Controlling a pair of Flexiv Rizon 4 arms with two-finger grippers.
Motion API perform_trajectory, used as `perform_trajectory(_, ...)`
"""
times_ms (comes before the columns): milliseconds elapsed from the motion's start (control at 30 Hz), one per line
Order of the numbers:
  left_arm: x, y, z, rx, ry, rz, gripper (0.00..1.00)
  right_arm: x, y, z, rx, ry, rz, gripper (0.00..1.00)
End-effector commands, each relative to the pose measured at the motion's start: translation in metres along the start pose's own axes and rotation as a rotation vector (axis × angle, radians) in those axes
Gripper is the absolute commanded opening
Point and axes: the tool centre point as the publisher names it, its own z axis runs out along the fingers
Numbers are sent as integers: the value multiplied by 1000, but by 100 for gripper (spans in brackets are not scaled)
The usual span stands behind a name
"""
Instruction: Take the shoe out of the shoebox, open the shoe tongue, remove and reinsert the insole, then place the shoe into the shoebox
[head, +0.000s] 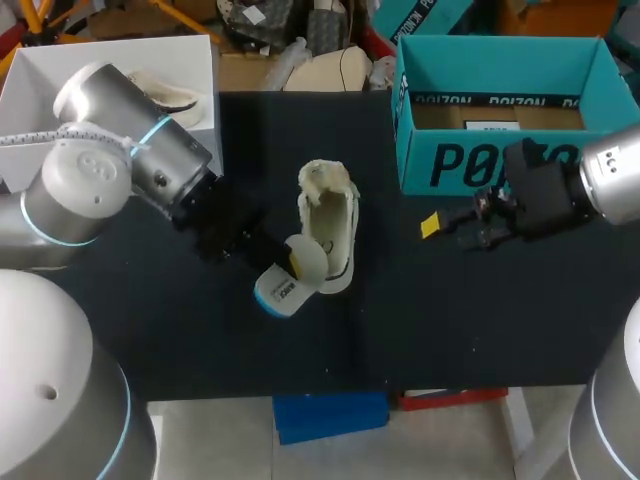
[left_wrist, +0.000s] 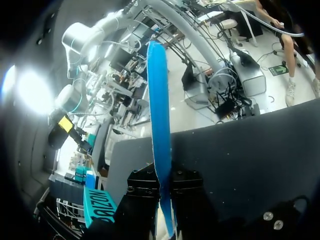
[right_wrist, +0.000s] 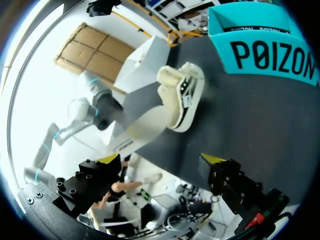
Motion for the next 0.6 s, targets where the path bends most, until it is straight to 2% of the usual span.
perform_trajectory(33, -5, 24, 7, 48, 4, -4, 0, 0, 0, 0, 2, -2, 1, 100)
perform_trajectory(600, -4, 83, 29, 0, -34, -15, 0, 0, 0, 0, 2, -2, 1, 100)
